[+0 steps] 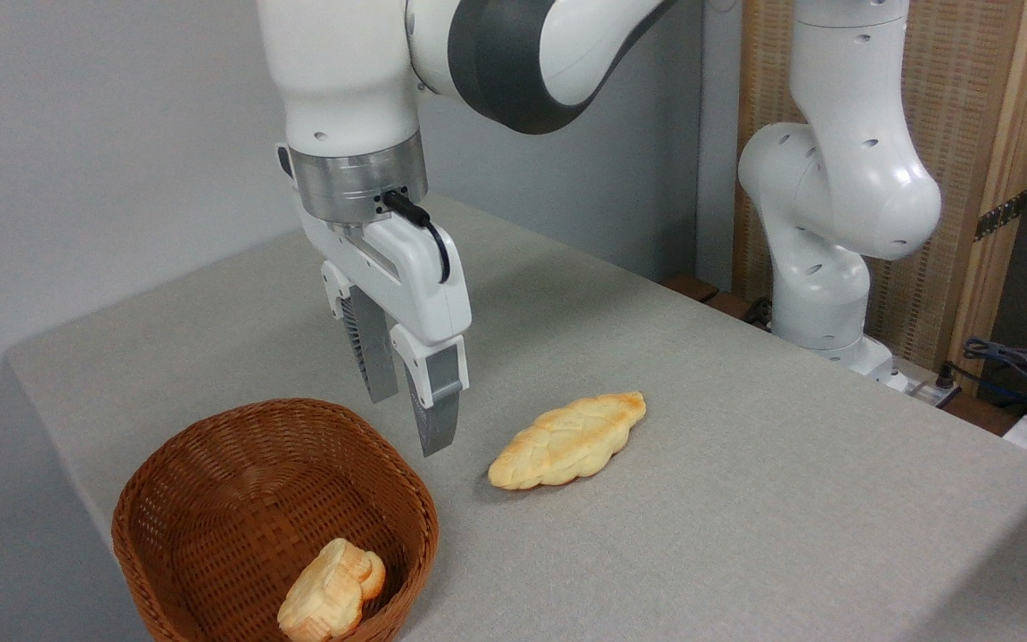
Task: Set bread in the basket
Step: 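Move the open gripper over the golden bread loaf and lower it, then close the gripper on the middle of the bread loaf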
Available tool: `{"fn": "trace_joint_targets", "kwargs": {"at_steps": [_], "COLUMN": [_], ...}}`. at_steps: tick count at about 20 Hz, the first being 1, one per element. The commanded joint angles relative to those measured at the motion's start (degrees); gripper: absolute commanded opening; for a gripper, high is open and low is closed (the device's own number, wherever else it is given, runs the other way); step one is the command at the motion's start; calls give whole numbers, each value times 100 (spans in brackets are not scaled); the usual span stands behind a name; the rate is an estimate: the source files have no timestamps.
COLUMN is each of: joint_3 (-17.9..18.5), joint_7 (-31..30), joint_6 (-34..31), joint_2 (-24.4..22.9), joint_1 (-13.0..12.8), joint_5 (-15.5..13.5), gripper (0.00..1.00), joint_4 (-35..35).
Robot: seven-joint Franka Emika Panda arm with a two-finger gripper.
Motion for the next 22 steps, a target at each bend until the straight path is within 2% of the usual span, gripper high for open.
{"fn": "trace_joint_targets", "kwargs": {"at_steps": [1, 5, 8, 12, 16, 19, 22], "joint_3": [116, 116, 108, 116, 125, 116, 116], "joint_7": [37, 37, 55, 55, 64, 230, 240], "joint_6": [-142, -150, -413, -458, -327, -317, -291], "joint_2": [79, 80, 45, -358, -763, -773, -729], "joint_1": [-51, -51, -60, -60, -51, -60, -60], "joint_5": [-70, -70, -44, -9, 0, 271, 281], "gripper": [100, 100, 100, 100, 100, 100, 100], "joint_4": [291, 285, 206, -557, -1796, -2078, -2193]}}
